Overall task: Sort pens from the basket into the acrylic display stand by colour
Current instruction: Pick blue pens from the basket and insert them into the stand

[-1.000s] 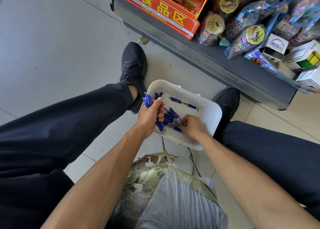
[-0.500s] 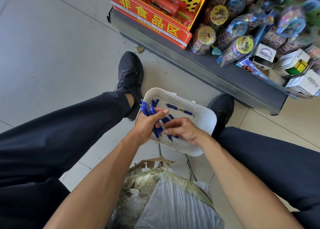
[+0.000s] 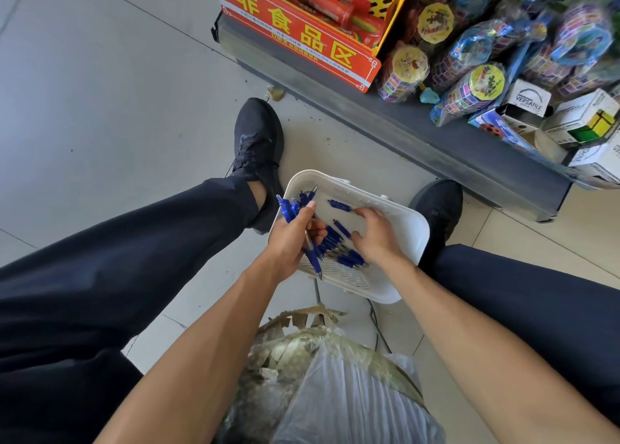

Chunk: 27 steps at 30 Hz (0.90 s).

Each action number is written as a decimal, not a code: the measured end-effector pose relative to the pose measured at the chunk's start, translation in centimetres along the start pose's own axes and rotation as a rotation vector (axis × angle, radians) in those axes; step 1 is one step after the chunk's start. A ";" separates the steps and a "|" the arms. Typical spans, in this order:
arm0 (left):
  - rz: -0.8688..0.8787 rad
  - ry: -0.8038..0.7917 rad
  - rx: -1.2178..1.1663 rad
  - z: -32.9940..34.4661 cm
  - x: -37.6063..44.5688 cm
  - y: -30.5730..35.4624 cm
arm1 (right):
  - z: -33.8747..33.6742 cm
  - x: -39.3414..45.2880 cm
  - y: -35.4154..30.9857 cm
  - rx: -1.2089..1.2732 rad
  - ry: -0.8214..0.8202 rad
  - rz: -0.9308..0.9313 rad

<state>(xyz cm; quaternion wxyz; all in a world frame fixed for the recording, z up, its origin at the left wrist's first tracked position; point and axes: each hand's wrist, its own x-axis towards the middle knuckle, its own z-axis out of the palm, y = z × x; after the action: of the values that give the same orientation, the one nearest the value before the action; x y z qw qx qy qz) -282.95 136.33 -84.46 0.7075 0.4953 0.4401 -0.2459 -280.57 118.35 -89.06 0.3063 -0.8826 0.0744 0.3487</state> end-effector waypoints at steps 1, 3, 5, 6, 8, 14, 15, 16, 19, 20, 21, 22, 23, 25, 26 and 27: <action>0.001 -0.006 -0.002 0.0 0.0 0.0 | 0.1 0.4 0.3 -0.073 -0.029 -0.020; 0.013 -0.008 -0.004 0.1 0.0 0.0 | 0.5 1.0 0.9 -0.170 -0.080 -0.028; 0.025 -0.009 -0.003 0.1 -0.1 0.0 | 0.7 1.4 1.3 -0.224 -0.079 -0.033; 0.023 -0.007 0.000 0.1 -0.1 0.0 | 0.8 1.5 1.4 -0.247 -0.060 -0.041; 0.014 -0.008 0.014 0.0 0.1 0.0 | 1.1 1.4 1.4 -0.293 -0.010 -0.059; 0.019 -0.019 0.004 -0.1 0.0 0.0 | 2.8 1.1 2.0 -0.397 0.035 0.030; 0.014 -0.016 0.002 -0.1 -0.1 0.1 | 2.9 1.1 2.0 -0.423 0.032 0.064; 0.008 -0.013 0.002 -0.1 -0.1 0.1 | 2.9 1.0 2.0 -0.458 0.031 0.092; 0.008 -0.015 0.010 -0.1 0.0 0.1 | 2.9 1.0 1.9 -0.522 0.014 0.120; 0.011 -0.017 0.011 -0.1 0.0 0.1 | 2.8 1.0 1.8 -0.510 -0.001 0.118; 0.012 -0.018 0.010 -0.1 0.0 0.1 | 2.7 1.0 1.8 -0.491 -0.019 0.119; 0.010 -0.016 0.006 -0.1 0.0 0.1 | 2.5 1.1 1.7 -0.473 -0.039 0.123; 0.008 -0.013 -0.002 0.0 0.0 0.2 | 2.3 1.1 1.7 -0.459 -0.061 0.122; 0.008 -0.009 -0.017 0.1 -0.1 0.3 | 2.0 1.1 1.8 -0.433 -0.106 0.093; 0.014 -0.005 -0.022 0.2 -0.1 0.3 | 1.9 1.1 1.9 -0.413 -0.127 0.070; 0.024 0.000 -0.025 0.2 -0.2 0.3 | 1.8 0.9 1.9 -0.393 -0.146 0.044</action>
<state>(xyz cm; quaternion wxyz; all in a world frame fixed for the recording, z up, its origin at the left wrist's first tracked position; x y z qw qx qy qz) -282.74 136.20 -84.11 0.7165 0.4917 0.4373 -0.2316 -281.57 117.91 -91.62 0.1252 -0.8959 0.0017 0.4263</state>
